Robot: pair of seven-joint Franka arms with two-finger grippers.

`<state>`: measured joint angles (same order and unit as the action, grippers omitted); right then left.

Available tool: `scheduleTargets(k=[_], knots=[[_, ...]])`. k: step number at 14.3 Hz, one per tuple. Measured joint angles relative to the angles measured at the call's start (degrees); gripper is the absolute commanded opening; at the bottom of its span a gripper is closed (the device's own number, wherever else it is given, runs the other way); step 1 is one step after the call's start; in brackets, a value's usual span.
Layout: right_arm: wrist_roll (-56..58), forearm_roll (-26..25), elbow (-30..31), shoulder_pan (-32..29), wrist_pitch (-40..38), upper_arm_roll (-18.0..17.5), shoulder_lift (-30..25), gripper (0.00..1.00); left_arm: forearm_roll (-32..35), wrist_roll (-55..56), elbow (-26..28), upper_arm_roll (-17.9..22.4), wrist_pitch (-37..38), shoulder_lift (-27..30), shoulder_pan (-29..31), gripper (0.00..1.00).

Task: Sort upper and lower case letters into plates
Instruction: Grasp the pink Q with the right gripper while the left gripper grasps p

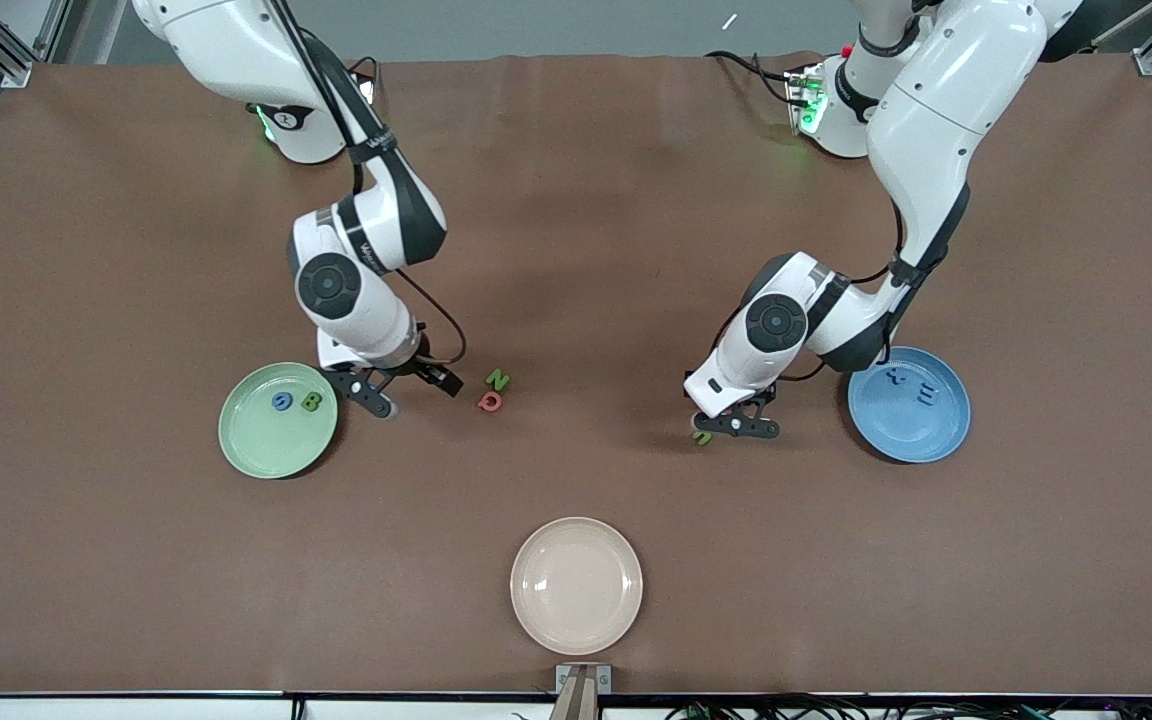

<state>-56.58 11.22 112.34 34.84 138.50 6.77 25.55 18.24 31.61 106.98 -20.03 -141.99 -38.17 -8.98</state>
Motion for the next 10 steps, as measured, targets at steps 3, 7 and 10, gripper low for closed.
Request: scheduleTargets(k=[3, 7, 10], knots=[[-2.95, 0.94, -1.36, 0.8, 3.83, 0.01, 3.78, 1.0, 0.06, 0.02, -0.23, 0.05, 0.02, 0.04, 0.04, 0.3], [-7.19, 0.95, -9.62, 1.13, 3.88, 0.01, 11.17, 1.0, 0.18, 2.62, -0.35, 0.17, 0.16, 0.15, 0.06, 0.13], [-8.03, 0.94, -15.03, 1.31, 3.86, 0.05, 16.69, 1.0, 0.18, 3.57, -0.37, 0.17, 0.16, 0.15, 0.07, 0.07]])
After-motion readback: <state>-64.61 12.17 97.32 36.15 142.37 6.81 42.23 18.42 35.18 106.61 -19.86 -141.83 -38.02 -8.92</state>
